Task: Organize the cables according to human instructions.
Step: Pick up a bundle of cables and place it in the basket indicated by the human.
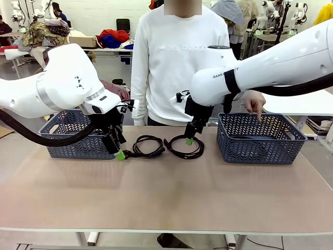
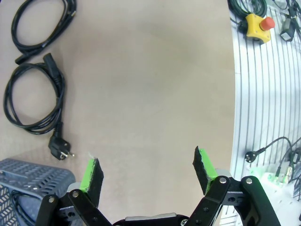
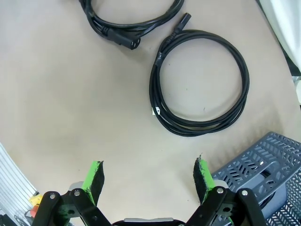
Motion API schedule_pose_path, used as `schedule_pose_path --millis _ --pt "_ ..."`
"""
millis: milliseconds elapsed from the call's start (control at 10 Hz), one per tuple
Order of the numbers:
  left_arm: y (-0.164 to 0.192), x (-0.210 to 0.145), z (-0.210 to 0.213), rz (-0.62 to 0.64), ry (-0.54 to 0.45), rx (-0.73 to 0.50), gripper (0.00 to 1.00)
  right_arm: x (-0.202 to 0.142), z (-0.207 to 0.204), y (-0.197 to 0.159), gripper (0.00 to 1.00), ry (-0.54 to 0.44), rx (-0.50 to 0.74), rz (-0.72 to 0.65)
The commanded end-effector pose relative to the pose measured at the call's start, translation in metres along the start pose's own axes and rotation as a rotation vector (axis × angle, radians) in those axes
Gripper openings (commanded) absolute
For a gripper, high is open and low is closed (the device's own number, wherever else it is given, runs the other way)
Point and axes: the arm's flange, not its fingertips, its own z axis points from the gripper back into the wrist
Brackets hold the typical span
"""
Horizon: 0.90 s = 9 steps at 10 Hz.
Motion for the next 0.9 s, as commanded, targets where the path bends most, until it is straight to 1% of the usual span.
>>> schedule_pose_path --millis 0,500,600,800 --pt "-0.001 0.000 0.001 0.001 0.000 0.002 1.00 -0.004 0.004 0.001 1.00 -0.006 -0.008 0.000" --pt "-0.001 0.000 0.001 0.001 0.000 0.002 1.00 -0.004 0.004 0.001 1.00 -0.006 -0.008 0.000" --pt "-0.001 0.000 0.001 0.001 0.000 0.002 1.00 0.000 0.001 0.000 1.00 -0.001 -0.001 -0.001" --pt "-0.001 0.000 0.001 0.001 0.000 0.002 1.00 0.022 -0.020 0.001 1.00 0.013 -0.021 -0.038"
